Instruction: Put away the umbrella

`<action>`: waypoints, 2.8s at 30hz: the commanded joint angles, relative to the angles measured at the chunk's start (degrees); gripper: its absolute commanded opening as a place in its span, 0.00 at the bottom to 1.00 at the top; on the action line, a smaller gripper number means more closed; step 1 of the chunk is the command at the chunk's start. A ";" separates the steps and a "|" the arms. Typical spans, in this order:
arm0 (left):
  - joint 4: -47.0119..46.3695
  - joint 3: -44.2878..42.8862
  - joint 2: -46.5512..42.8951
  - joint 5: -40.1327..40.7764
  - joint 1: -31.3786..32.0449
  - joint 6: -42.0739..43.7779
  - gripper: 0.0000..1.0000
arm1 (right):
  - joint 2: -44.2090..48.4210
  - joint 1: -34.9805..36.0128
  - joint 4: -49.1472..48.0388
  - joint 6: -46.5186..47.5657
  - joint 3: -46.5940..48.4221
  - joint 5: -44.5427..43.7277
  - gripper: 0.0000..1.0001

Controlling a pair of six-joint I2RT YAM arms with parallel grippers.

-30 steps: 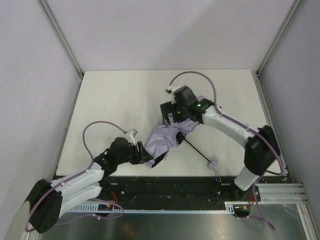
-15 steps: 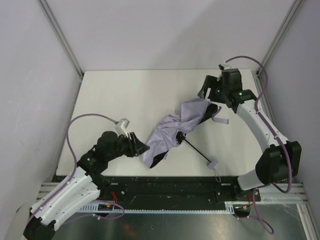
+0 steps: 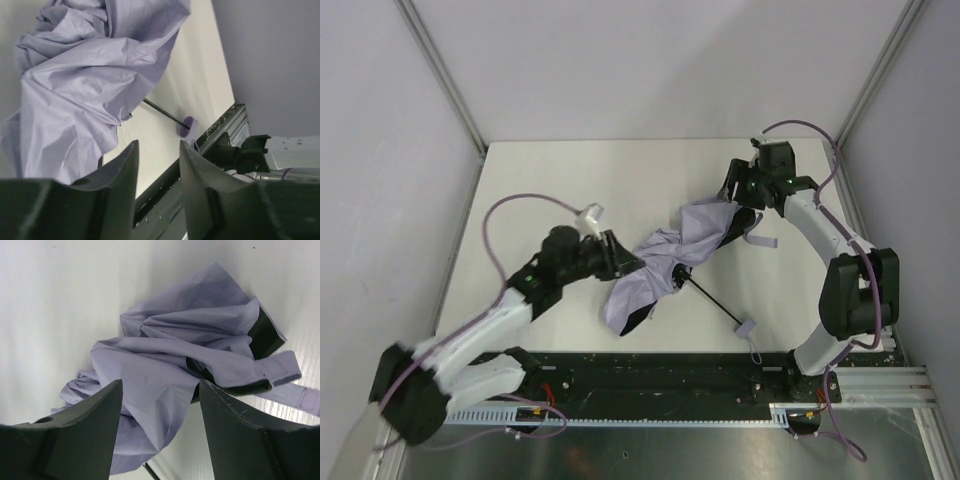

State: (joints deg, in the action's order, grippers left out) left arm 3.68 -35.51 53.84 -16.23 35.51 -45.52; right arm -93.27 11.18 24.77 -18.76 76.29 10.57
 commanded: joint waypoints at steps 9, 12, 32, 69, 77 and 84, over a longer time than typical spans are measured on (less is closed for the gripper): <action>-17.98 -9.99 35.11 -2.06 1.27 3.93 0.24 | -11.96 0.20 -9.38 7.40 1.06 10.51 0.85; -18.46 -9.13 37.68 -1.20 1.31 4.62 0.22 | -14.64 0.88 -9.92 9.06 2.10 11.99 0.85; -22.72 -3.37 39.95 1.24 1.40 5.19 0.20 | -4.29 15.35 -19.99 -21.95 -14.74 27.59 0.71; -22.46 20.72 14.88 2.87 -0.26 5.78 0.22 | -4.21 25.63 -0.76 18.25 -2.50 1.81 0.99; -22.54 23.17 14.84 3.63 -0.27 5.75 0.20 | -12.75 32.49 4.13 17.50 0.05 -3.16 0.99; -22.75 23.67 14.43 3.69 -0.28 5.79 0.19 | -16.67 35.37 3.50 18.19 -0.09 -7.00 0.99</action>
State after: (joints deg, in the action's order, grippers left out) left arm -18.37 -12.84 69.45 -14.11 35.48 -41.52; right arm -107.57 45.47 26.92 -1.45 74.43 6.15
